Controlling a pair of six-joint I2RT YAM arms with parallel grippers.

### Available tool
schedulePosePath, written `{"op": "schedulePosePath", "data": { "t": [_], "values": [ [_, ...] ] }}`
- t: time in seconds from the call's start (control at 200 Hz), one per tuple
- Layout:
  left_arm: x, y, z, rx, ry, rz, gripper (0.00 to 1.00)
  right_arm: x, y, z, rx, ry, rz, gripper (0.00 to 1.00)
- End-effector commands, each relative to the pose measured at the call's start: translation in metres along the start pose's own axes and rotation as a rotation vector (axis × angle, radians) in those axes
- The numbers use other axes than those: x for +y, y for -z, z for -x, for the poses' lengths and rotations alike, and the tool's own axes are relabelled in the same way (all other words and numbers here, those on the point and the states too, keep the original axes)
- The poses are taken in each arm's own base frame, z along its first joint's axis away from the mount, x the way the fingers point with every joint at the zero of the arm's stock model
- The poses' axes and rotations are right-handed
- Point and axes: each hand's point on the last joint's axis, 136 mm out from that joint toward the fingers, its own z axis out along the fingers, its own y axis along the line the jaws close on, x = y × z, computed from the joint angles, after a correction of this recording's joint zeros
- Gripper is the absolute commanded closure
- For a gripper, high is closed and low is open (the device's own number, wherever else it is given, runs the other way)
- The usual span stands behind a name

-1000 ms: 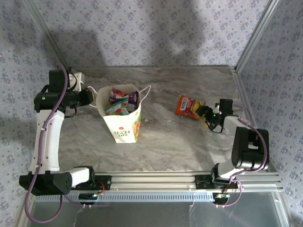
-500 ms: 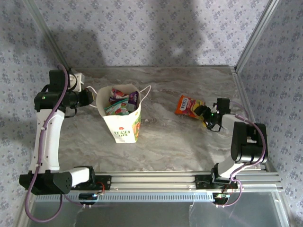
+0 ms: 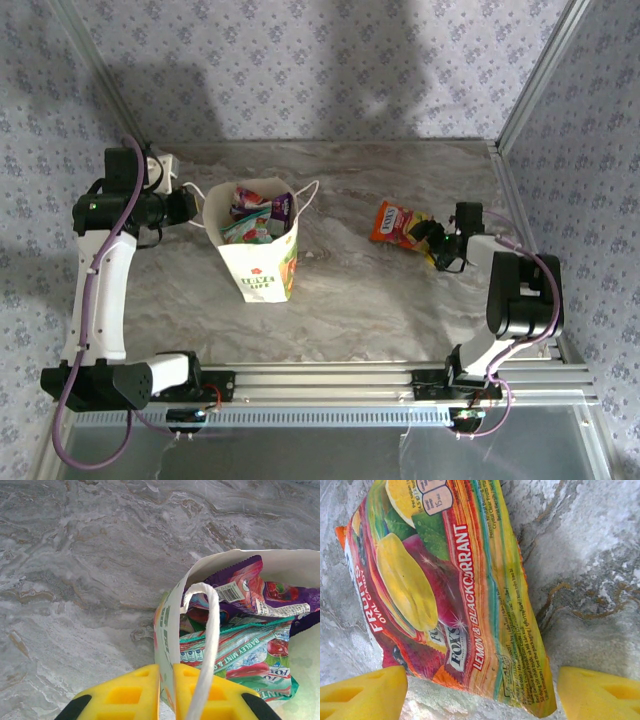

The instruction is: Place the snacks into the paper bag

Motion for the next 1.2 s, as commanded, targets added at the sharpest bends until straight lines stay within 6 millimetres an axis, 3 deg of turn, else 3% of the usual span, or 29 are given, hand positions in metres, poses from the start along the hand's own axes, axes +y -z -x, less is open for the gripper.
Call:
{"op": "schedulePosePath", "data": {
  "t": [0.0,0.67,0.989,1.194],
  "values": [
    [-0.002,0.004,0.003,-0.009,-0.013,-0.002,0.85,0.037,-0.007,0.018,-0.049,0.079,0.105,0.20],
    [-0.002,0.002,0.000,-0.005,0.001,0.000,0.85,0.044,-0.018,0.027,-0.054,0.064,0.147,0.25],
    [-0.001,0.001,0.003,-0.005,0.005,0.005,0.85,0.055,-0.025,0.034,-0.053,0.046,0.182,0.42],
    [-0.001,-0.002,0.002,0.002,0.010,0.005,0.85,0.044,-0.036,0.032,-0.030,0.024,0.143,0.64]
  ]
}}
